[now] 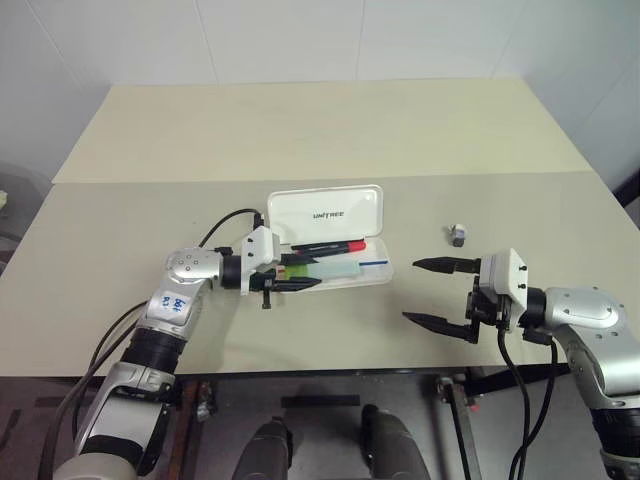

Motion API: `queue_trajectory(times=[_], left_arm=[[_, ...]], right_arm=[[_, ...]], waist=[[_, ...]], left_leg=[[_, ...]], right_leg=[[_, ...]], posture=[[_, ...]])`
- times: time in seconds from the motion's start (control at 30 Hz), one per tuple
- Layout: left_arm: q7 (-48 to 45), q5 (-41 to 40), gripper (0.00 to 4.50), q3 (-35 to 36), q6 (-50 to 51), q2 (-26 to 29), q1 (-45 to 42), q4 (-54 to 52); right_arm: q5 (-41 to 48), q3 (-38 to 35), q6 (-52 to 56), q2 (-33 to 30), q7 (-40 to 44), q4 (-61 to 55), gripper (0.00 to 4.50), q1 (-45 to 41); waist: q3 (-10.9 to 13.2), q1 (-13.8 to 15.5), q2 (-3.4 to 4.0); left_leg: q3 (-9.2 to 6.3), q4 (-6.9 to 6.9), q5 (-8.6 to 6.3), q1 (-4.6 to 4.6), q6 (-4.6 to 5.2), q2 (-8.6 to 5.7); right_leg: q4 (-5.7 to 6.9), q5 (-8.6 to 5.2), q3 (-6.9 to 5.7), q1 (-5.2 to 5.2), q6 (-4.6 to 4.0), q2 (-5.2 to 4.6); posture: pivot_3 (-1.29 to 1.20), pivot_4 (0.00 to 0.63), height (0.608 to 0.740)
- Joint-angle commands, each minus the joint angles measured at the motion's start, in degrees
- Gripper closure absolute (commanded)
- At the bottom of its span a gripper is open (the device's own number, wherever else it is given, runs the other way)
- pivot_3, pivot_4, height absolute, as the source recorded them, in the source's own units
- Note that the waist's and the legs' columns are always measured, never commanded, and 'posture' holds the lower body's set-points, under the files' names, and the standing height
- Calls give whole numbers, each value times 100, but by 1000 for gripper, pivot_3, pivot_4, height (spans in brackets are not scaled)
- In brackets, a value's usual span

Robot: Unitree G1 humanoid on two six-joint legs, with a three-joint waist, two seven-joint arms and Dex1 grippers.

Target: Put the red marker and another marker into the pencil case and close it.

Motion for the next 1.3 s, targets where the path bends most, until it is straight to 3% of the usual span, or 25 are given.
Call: queue_trajectory(times=[0.03,0.5,1.3], left_arm=[[-96,82,3353,46,-301,-57,-175,221],[-98,265,3353,150,-857,-114,-279,997],[68,219,3353,255,-635,-152,-330,947]], right_arm=[[161,-190,36,-79,-112,-316,0,97],[189,-183,36,-109,-210,-413,0,183],[126,-66,-31,-59,-196,-349,0,135]], waist=[[0,3,0],[0,6,0],[0,6,-1]], left_leg=[[-1,-2,0,0,0,0],[-1,1,0,-1,0,0],[-1,10,1,1,0,0]], right_leg=[[0,0,0,0,0,0],[2,0,0,0,0,0],[11,5,0,0,-1,0]], posture=[[0,150,740],[0,150,740],[0,150,740]])
